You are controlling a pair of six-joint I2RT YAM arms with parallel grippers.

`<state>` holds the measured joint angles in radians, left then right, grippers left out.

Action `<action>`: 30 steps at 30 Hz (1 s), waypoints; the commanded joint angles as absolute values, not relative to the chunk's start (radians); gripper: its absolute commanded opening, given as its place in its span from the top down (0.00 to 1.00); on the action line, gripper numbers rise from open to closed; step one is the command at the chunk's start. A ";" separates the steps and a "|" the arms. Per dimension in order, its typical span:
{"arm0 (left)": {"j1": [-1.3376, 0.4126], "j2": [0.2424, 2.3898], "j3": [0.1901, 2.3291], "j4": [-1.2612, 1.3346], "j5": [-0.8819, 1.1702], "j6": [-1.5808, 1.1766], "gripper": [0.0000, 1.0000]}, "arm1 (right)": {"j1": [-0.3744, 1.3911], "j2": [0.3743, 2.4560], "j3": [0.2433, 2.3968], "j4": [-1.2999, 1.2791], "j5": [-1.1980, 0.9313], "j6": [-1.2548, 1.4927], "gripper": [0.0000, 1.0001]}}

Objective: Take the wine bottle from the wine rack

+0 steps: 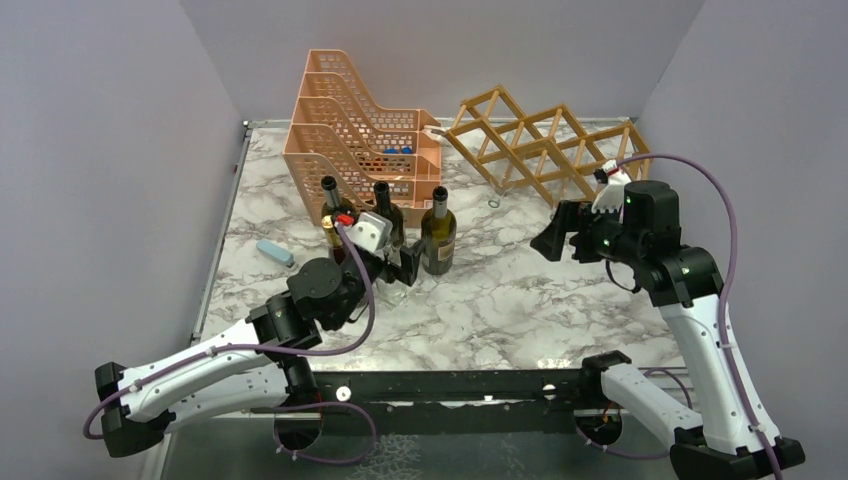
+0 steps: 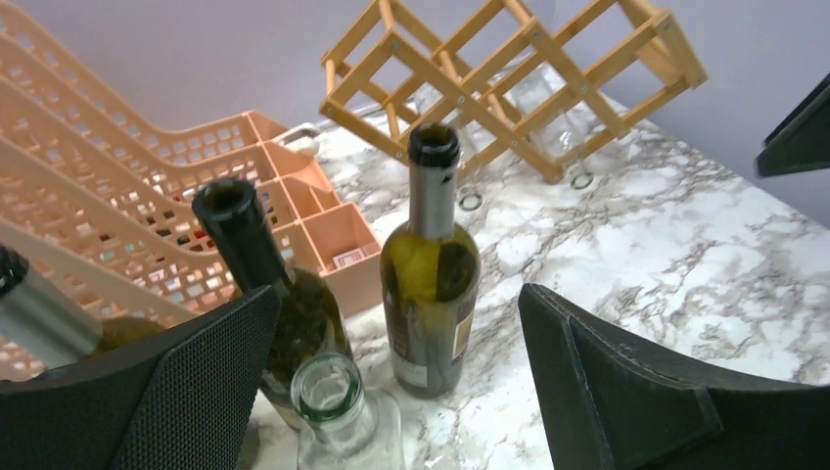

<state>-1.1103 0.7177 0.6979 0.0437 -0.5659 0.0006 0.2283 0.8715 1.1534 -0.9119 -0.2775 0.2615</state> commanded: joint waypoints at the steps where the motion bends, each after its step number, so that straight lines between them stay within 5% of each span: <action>1: -1.113 0.758 0.824 -0.037 -0.484 0.079 0.01 | 0.233 0.874 1.134 -0.876 -0.308 0.268 0.00; 9: -1.074 0.904 0.992 -0.048 -0.451 0.187 0.01 | 0.232 0.882 1.113 -0.866 -0.302 0.271 0.00; 16: -0.844 1.006 1.117 0.002 -0.227 0.173 0.01 | 0.233 0.867 1.074 -0.831 -0.251 0.295 0.00; 30: -0.494 1.076 1.142 0.226 -0.100 0.086 0.01 | 0.233 0.923 0.963 -0.647 -0.087 0.394 0.01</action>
